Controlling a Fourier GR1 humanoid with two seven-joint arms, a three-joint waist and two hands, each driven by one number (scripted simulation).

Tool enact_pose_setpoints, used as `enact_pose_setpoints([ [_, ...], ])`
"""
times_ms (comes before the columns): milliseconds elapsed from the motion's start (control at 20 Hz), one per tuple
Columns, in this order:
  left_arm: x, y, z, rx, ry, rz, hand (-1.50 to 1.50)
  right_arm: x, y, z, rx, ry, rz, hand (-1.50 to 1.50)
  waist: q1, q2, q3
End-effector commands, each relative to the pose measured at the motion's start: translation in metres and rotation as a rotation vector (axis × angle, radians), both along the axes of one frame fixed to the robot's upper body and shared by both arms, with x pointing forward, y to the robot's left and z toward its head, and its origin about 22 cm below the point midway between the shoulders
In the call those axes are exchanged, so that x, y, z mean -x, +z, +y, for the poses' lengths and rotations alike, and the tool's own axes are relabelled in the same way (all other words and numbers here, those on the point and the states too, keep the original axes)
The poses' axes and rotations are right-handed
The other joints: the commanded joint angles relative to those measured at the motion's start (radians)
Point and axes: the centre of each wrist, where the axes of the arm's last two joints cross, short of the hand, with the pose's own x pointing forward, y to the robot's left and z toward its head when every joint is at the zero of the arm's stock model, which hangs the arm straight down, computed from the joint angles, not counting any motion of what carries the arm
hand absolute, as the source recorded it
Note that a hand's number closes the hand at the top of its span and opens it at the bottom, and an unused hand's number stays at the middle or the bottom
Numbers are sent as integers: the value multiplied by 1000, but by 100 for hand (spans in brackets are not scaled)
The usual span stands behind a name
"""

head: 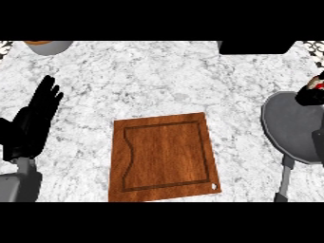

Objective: Pick the cupcake from the cutting board and place it in the pan

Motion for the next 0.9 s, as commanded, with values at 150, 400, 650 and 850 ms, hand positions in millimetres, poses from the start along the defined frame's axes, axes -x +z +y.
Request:
enact_pose_setpoints([
  [150, -12, 9, 10, -1, 16, -14, 0, 15, -46, -63, -77, 39, -33, 150, 10, 3, 0],
  [400, 2, -2, 3, 1, -22, -3, 0, 7, -104, -75, -96, 80, 15, 150, 19, 3, 0],
  [650, -10, 2, -14, 6, -28, -19, 0, -5, -137, -89, -215, -30, 101, 150, 23, 7, 1],
  [850, -4, -16, 2, 0, -15, -2, 0, 4, -145, -122, -368, -118, 70, -150, 21, 7, 1],
])
